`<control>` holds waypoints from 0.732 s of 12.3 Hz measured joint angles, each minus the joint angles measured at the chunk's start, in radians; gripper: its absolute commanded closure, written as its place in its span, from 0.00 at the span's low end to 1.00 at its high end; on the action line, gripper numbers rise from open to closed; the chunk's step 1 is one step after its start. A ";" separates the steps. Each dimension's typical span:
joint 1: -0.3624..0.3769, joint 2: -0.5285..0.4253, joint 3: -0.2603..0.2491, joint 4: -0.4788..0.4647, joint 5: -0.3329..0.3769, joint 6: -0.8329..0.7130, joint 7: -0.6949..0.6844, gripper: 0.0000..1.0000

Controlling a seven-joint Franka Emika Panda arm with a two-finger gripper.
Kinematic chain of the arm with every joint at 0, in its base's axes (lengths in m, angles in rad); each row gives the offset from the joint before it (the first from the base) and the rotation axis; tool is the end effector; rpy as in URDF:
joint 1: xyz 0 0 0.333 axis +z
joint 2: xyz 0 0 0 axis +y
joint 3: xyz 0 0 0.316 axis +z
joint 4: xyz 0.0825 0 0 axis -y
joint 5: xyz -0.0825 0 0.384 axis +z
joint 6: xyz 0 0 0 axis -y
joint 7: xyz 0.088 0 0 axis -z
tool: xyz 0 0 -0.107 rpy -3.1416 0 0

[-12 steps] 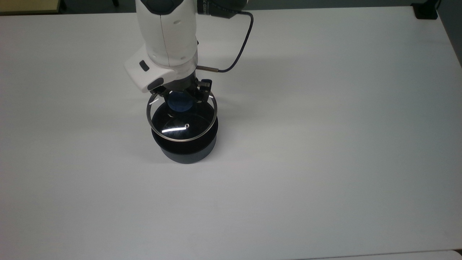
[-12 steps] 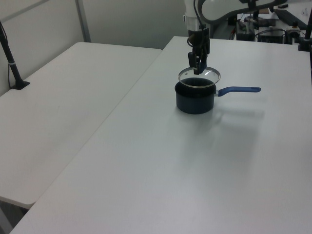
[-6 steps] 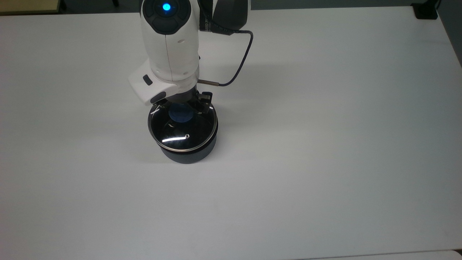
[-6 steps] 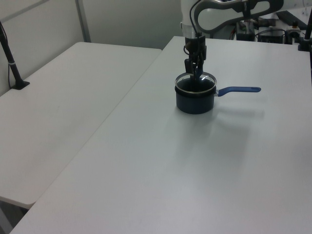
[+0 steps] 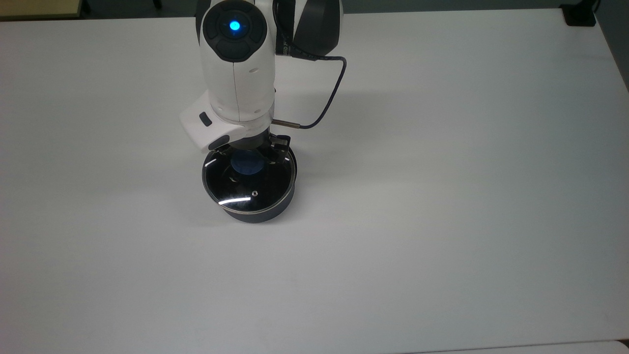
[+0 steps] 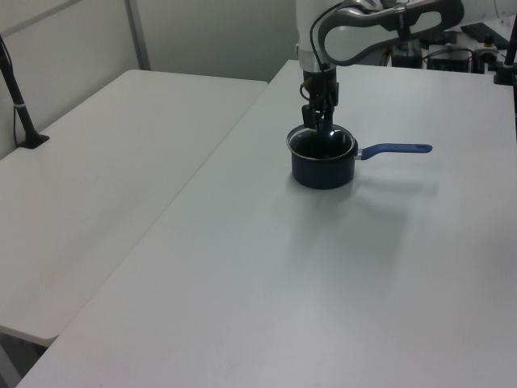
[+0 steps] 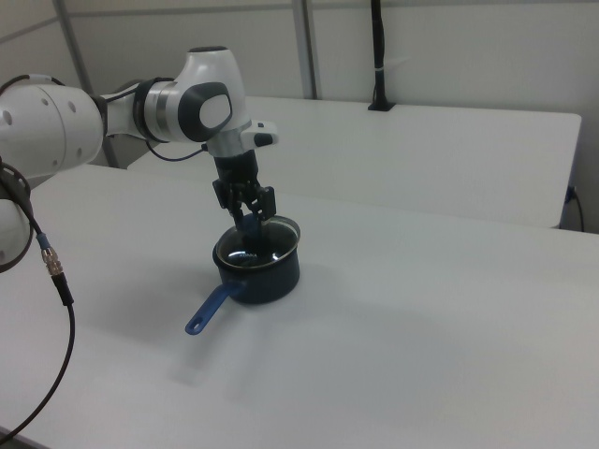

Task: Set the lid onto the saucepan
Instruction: 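Open the gripper to release the knob and raise it away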

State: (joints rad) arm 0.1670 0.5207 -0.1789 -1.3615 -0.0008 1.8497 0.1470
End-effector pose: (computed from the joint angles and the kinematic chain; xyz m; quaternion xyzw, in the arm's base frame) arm 0.7033 0.0158 0.4217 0.9966 -0.0681 -0.0092 0.0456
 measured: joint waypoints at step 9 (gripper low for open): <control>0.000 0.000 0.000 -0.001 -0.010 -0.006 0.000 0.43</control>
State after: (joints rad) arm 0.1672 0.5208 -0.1788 -1.3622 -0.0112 1.8434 0.1469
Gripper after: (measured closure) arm 0.335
